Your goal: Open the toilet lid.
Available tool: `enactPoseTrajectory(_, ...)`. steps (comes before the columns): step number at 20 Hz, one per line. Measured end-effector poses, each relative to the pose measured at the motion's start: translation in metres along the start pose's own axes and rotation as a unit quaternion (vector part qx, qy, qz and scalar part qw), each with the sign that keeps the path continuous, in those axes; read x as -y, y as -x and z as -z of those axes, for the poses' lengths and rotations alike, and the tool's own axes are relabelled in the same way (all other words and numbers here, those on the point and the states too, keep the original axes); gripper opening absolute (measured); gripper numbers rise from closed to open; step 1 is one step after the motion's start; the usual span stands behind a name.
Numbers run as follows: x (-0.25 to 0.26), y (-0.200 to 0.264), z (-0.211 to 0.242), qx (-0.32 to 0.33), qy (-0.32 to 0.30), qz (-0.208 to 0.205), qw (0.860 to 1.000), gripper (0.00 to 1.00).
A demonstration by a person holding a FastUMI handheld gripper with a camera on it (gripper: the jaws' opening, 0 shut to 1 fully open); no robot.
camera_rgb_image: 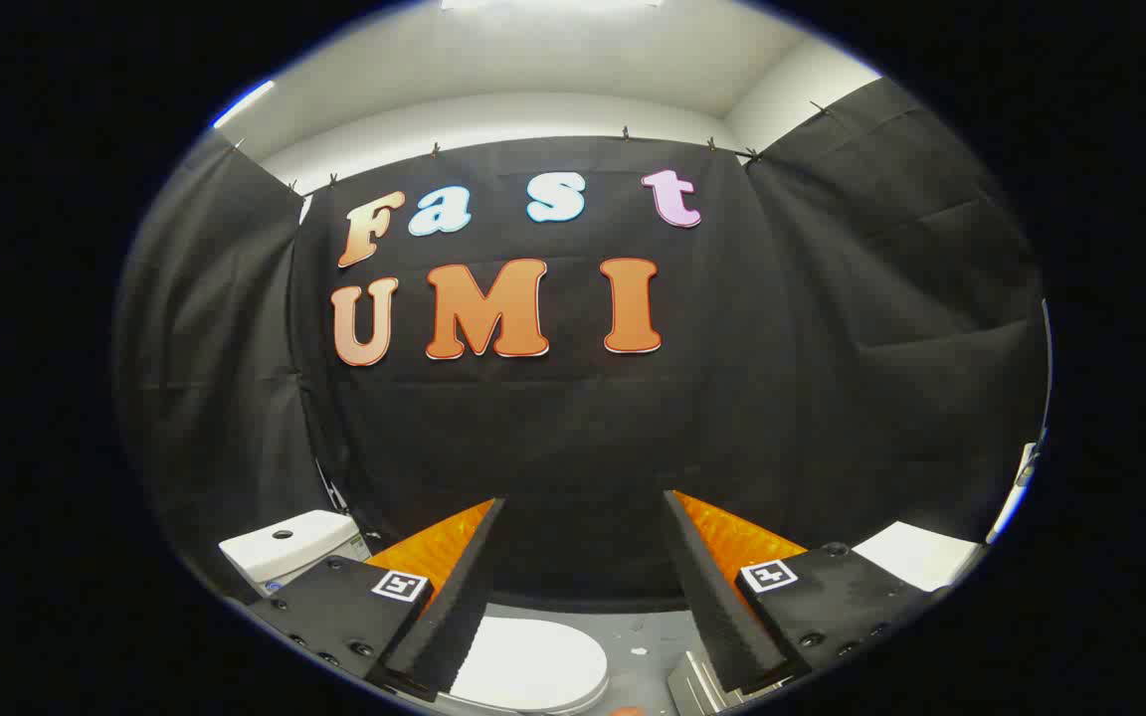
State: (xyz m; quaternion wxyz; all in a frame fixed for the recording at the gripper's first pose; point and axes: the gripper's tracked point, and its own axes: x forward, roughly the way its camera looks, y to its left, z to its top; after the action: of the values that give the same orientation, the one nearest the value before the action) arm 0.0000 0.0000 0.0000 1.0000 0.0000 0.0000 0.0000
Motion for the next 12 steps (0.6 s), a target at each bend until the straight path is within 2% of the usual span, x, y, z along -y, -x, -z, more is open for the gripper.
enactPoseTrajectory(12,-0.0090,-0.0033,0.0053,-0.002,0.009,-0.004,1.000,0.98)
